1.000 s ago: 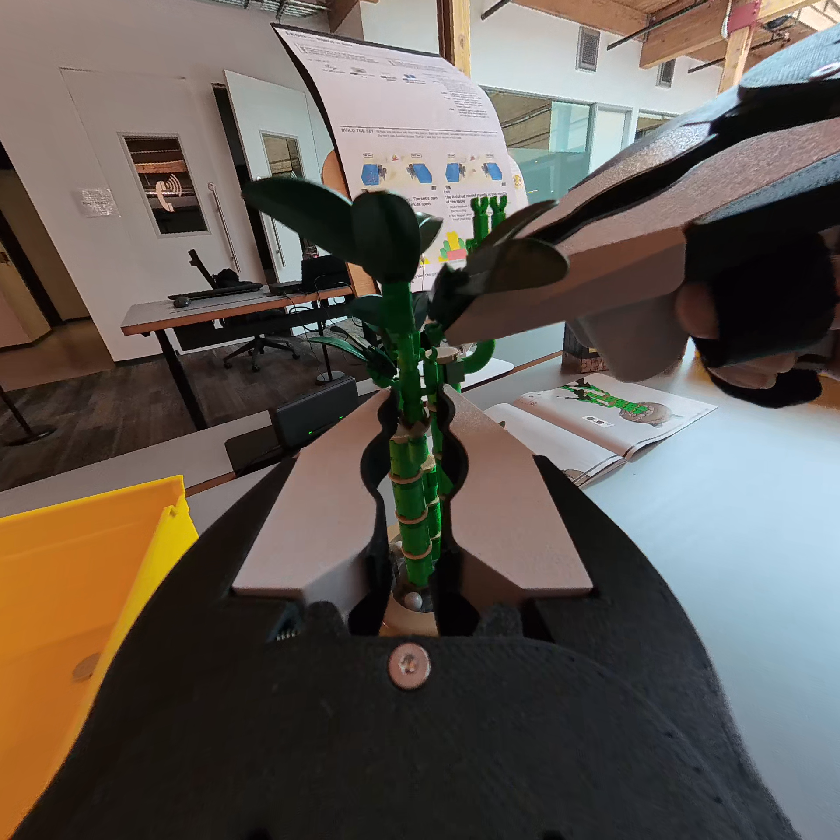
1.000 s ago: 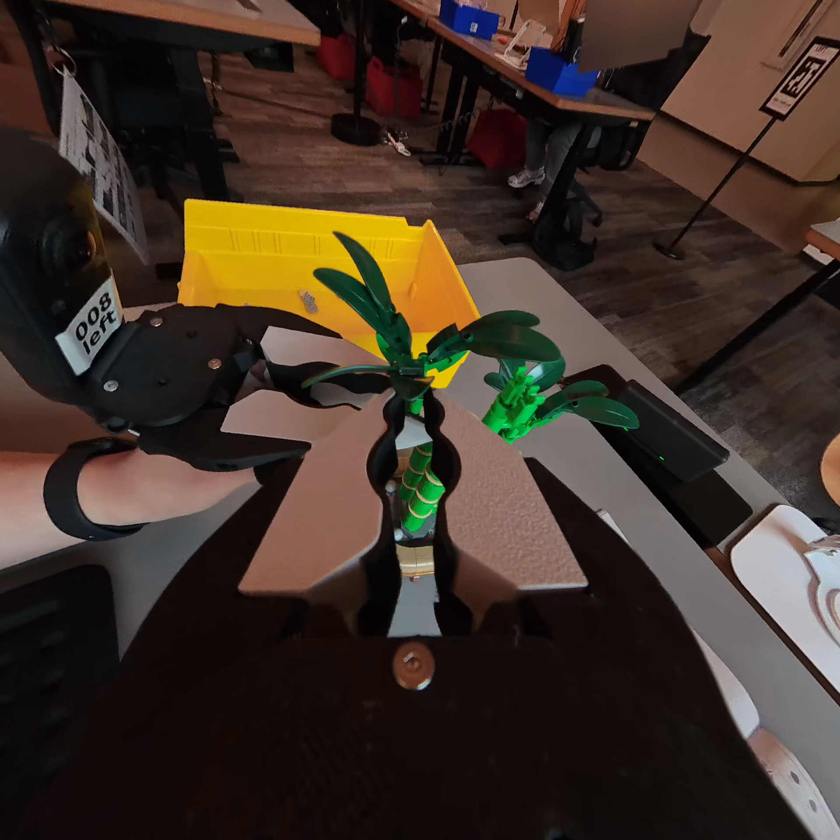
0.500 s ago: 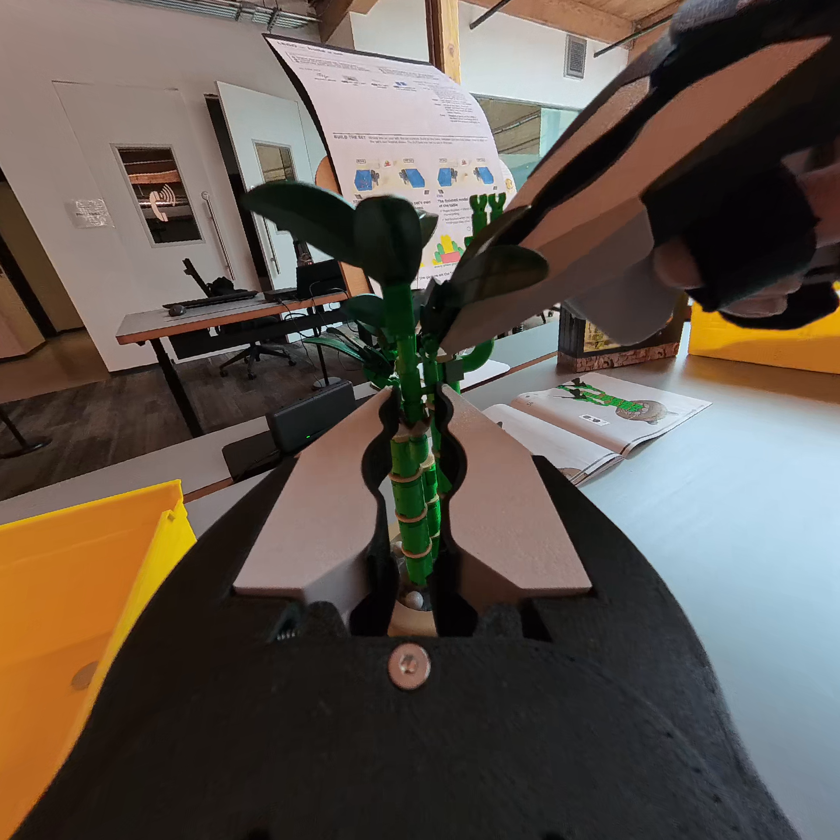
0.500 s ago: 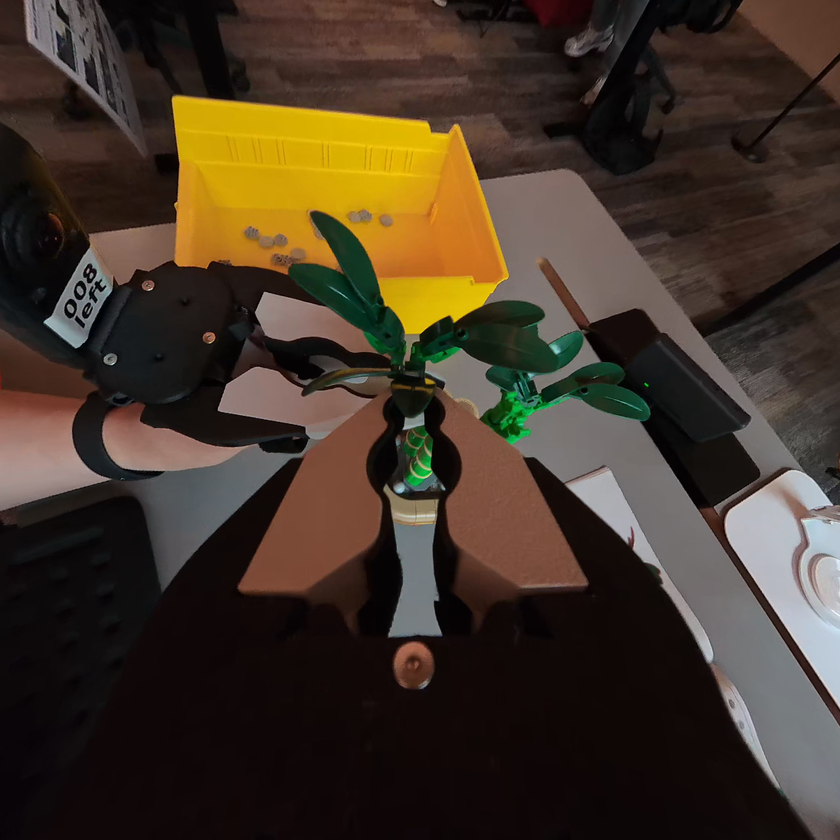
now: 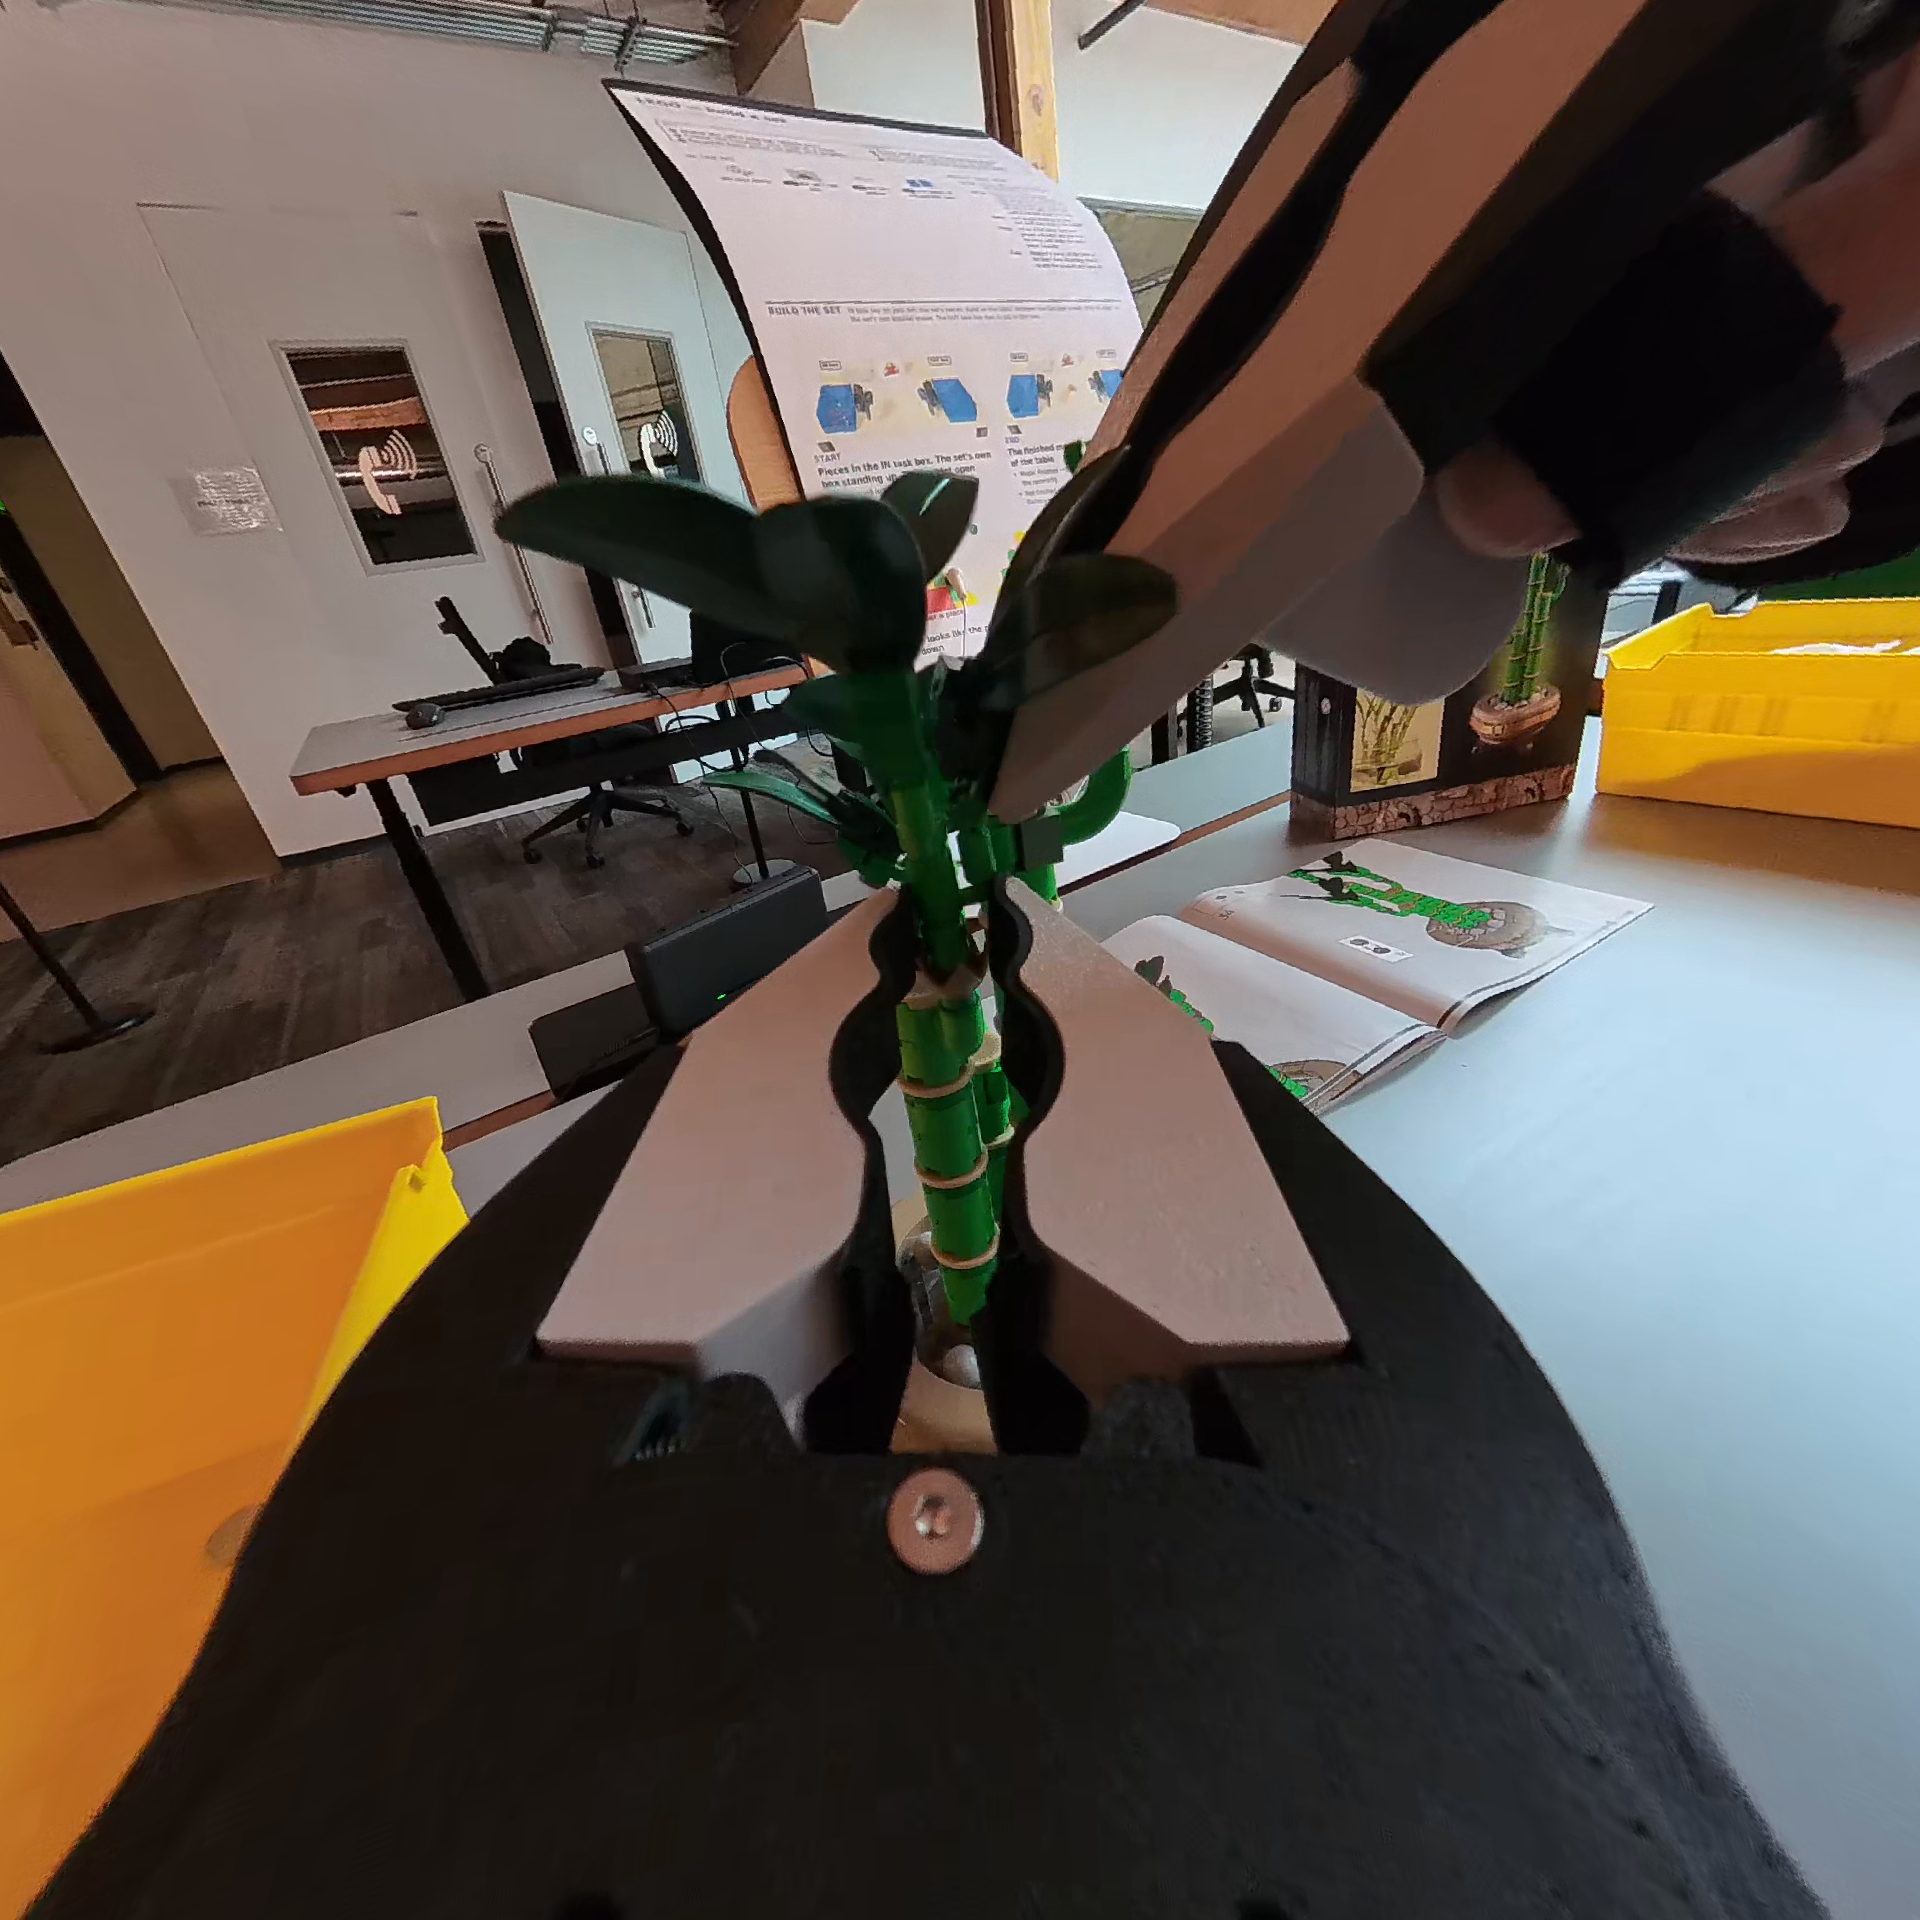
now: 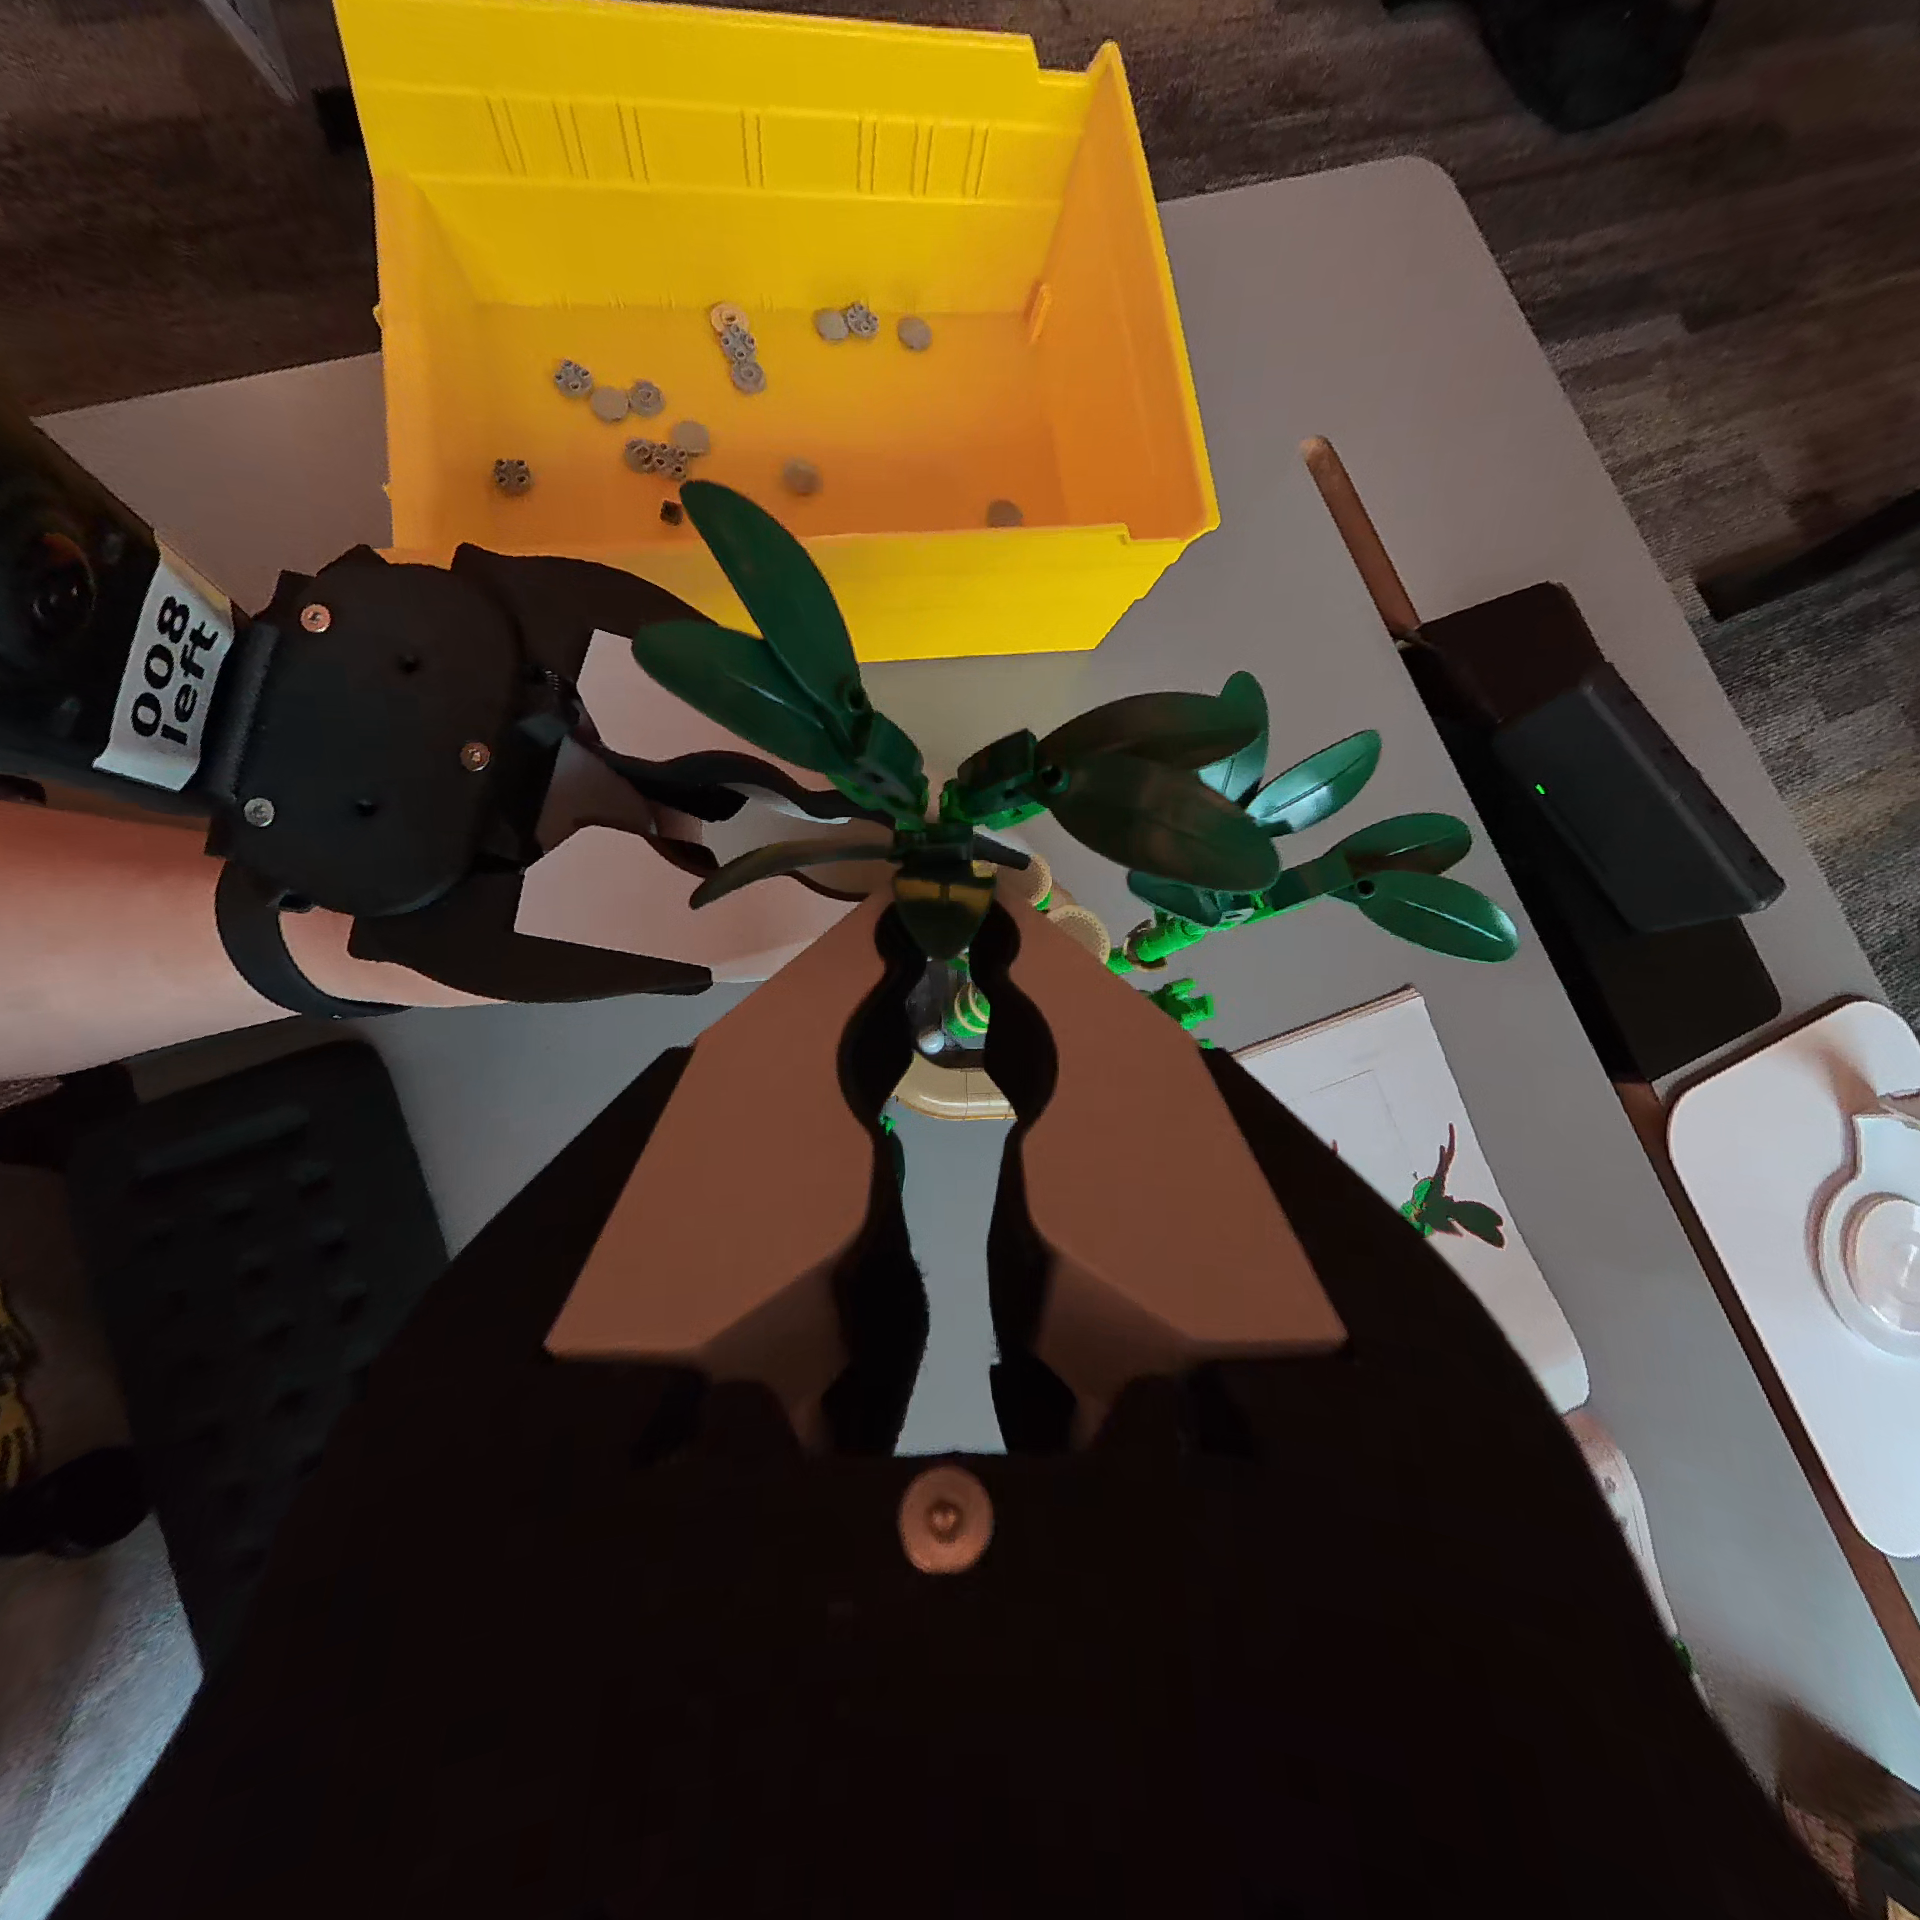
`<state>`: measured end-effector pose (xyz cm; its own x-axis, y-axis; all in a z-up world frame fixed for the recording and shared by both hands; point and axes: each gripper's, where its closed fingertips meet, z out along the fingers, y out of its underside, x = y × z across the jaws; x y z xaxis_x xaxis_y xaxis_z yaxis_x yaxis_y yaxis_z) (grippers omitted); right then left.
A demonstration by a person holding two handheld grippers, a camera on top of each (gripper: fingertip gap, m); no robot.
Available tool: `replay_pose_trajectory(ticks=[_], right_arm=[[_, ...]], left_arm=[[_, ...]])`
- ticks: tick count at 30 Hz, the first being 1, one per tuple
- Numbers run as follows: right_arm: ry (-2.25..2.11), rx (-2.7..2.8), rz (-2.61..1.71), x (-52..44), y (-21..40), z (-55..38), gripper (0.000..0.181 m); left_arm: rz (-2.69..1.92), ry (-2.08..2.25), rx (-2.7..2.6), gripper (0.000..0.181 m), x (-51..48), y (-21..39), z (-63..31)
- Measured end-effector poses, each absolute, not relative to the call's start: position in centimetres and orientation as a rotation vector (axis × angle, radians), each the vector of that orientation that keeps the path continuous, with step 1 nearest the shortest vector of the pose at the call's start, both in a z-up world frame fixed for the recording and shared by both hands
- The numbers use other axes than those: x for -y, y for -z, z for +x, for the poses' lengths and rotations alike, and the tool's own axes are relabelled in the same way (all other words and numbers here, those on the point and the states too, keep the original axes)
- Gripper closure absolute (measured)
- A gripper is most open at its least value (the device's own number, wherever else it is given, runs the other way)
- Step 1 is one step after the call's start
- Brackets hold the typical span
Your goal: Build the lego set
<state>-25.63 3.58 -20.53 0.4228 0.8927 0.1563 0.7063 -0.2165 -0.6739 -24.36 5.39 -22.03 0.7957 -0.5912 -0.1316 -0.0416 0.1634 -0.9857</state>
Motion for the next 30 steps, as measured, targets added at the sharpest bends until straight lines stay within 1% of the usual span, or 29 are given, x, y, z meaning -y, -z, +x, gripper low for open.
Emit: replay_pose_trajectory(ticks=[16,20,24,30], right_arm=[[-0.343,1.303,-1.991,-3.7,20.6,-25.4,0.174],[-0.36,1.254,-1.891,-3.7,20.5,-25.9,0.174],[-0.335,1.207,-1.799,-3.6,20.6,-25.5,0.163],[-0.448,1.098,-1.678,-2.3,19.1,-25.1,0.163]], left_arm=[[-1.375,0.427,-0.563,0.17,-5.5,22.0,-24.3],[-1.38,0.498,-0.539,0.168,-5.5,22.0,-24.7],[-1.363,0.489,-0.541,0.168,-5.4,22.0,-24.7],[-1.366,0.483,-0.543,0.168,-5.3,22.0,-24.6]])
